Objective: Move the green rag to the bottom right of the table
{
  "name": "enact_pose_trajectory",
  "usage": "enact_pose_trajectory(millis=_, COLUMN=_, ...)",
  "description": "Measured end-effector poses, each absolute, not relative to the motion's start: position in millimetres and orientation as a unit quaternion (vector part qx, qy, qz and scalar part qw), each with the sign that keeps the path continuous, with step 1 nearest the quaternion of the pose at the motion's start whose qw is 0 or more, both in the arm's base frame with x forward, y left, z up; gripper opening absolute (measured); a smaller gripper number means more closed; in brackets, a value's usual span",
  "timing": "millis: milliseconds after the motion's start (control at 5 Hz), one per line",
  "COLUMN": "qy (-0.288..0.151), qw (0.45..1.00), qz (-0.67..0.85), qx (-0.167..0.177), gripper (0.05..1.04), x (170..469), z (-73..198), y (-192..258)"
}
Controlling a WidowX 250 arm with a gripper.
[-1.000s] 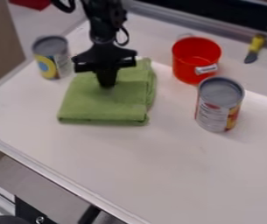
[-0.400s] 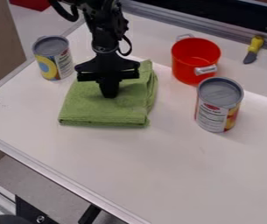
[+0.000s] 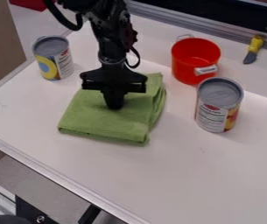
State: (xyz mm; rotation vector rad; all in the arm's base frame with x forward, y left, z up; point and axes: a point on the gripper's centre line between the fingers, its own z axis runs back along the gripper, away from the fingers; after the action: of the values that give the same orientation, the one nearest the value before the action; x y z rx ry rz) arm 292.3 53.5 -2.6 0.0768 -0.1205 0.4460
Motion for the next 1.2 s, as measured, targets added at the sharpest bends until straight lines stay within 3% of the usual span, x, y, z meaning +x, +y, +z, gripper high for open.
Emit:
enact_pose_trajectory(millis=600, qy=-0.036, qw=0.988, qz=0.147, qx=0.034, gripper=0.052, x=254, z=-4, y=19)
enact_pose_trajectory(millis=1200, qy=-0.028, qw=0.991, qz=0.126, qx=0.026, gripper=0.052, x=235, z=-5, y=-11)
